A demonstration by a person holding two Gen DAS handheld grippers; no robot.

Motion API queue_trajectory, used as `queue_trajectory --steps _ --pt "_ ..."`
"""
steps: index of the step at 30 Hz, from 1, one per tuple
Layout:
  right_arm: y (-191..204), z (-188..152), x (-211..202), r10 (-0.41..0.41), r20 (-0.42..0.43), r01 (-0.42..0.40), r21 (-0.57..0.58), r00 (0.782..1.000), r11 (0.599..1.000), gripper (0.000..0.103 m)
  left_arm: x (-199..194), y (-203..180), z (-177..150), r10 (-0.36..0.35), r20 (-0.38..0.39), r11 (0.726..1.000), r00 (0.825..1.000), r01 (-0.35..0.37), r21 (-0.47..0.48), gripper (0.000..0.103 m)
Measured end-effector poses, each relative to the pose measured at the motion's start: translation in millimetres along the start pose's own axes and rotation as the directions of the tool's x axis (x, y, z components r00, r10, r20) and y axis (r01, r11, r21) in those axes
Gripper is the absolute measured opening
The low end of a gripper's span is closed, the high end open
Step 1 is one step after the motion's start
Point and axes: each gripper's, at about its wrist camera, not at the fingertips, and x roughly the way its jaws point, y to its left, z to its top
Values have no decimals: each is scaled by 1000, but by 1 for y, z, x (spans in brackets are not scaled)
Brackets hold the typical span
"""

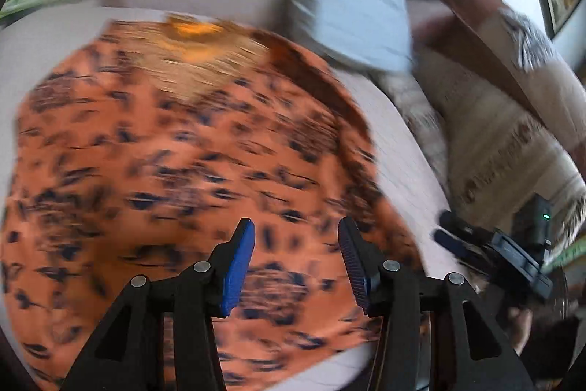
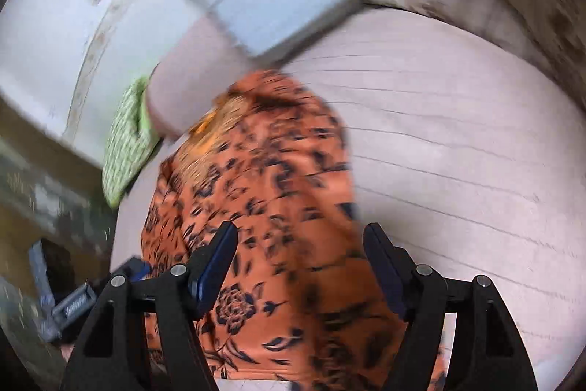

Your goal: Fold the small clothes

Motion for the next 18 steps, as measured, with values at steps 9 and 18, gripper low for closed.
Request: queue_trajectory --steps 9,18 --pt "-61 -8 43 97 -201 -51 222 975 974 47 94 -77 50 -23 -181 999 983 31 38 47" --pt "-53 -20 10 205 -119 -169 260 971 951 6 205 -135 80 28 -355 994 934 12 111 47"
